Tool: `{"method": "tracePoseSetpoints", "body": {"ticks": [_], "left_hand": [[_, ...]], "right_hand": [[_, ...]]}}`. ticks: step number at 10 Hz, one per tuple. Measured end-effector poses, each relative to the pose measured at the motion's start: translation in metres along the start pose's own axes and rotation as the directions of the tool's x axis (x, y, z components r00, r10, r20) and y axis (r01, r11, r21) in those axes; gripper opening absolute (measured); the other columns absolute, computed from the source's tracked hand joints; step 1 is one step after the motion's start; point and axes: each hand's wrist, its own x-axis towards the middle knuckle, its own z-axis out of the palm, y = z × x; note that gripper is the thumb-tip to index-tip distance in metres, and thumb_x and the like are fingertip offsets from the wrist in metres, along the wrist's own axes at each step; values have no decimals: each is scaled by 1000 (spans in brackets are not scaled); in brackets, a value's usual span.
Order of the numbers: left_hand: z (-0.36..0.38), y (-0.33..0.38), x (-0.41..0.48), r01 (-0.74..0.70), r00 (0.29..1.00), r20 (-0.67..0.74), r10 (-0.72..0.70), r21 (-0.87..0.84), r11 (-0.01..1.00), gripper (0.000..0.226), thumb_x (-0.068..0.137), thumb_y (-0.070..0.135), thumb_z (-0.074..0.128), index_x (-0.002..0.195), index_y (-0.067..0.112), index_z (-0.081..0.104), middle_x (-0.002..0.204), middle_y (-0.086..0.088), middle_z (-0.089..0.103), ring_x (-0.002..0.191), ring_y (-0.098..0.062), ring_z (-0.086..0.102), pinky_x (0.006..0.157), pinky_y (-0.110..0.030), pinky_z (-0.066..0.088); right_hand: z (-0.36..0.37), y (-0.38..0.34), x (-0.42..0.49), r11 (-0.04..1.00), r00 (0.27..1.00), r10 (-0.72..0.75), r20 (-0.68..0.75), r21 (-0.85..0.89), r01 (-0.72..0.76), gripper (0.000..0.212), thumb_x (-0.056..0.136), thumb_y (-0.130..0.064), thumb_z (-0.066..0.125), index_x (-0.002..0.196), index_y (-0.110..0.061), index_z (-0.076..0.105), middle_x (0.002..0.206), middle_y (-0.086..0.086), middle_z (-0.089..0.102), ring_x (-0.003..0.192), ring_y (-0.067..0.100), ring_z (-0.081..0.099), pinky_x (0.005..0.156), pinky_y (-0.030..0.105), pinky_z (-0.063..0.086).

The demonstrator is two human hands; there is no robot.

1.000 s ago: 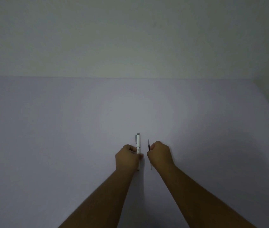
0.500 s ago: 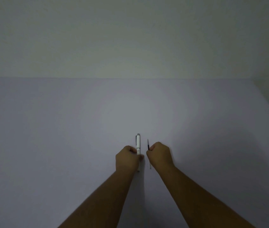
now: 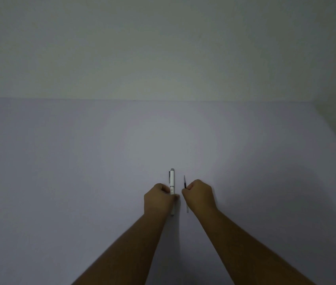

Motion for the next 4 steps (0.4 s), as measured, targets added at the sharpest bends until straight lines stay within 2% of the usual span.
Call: {"method": "tracePoseSetpoints", "body": {"ticks": [1, 2, 3, 4], "left_hand": [[-1, 0, 0, 0, 1000, -1, 0, 0, 1000, 26, 69, 29, 79, 82, 21, 57, 72, 7, 57, 70, -14, 61, 60, -23, 50], [-3, 2, -1, 8, 999, 44, -9, 11, 1000, 33, 67, 30, 81, 87, 19, 57, 79, 1, 62, 77, -22, 65, 71, -32, 56], [-5, 2, 0, 8, 997, 74, -10, 25, 1000, 47, 68, 33, 80, 103, 14, 56, 94, -5, 61, 86, -24, 64, 74, -33, 55], [-16, 10, -7, -36, 999, -23, 38, 87, 996, 51, 77, 37, 70, 119, 12, 53, 114, -12, 60, 102, -27, 59, 82, -33, 47]], "right_hand": [[-1, 1, -1, 1000, 1000, -6, -12, -3, 6, 22, 81, -21, 59, 83, -1, 68, 71, 10, 64, 51, 18, 58, 45, 16, 40], [-3, 1, -2, 1000, 1000, 2, -4, -4, -2, 25, 83, -25, 57, 80, -2, 66, 72, 11, 58, 67, 23, 55, 61, 25, 42], [-8, 0, -3, 1000, 1000, -3, -27, -7, 3, 26, 87, -29, 51, 74, -6, 56, 75, 12, 55, 71, 23, 52, 64, 28, 42], [-20, -7, -6, 999, 994, 2, -113, 50, 4, 39, 93, -34, 42, 87, 0, 60, 89, 19, 66, 85, 31, 62, 76, 35, 51]]}}
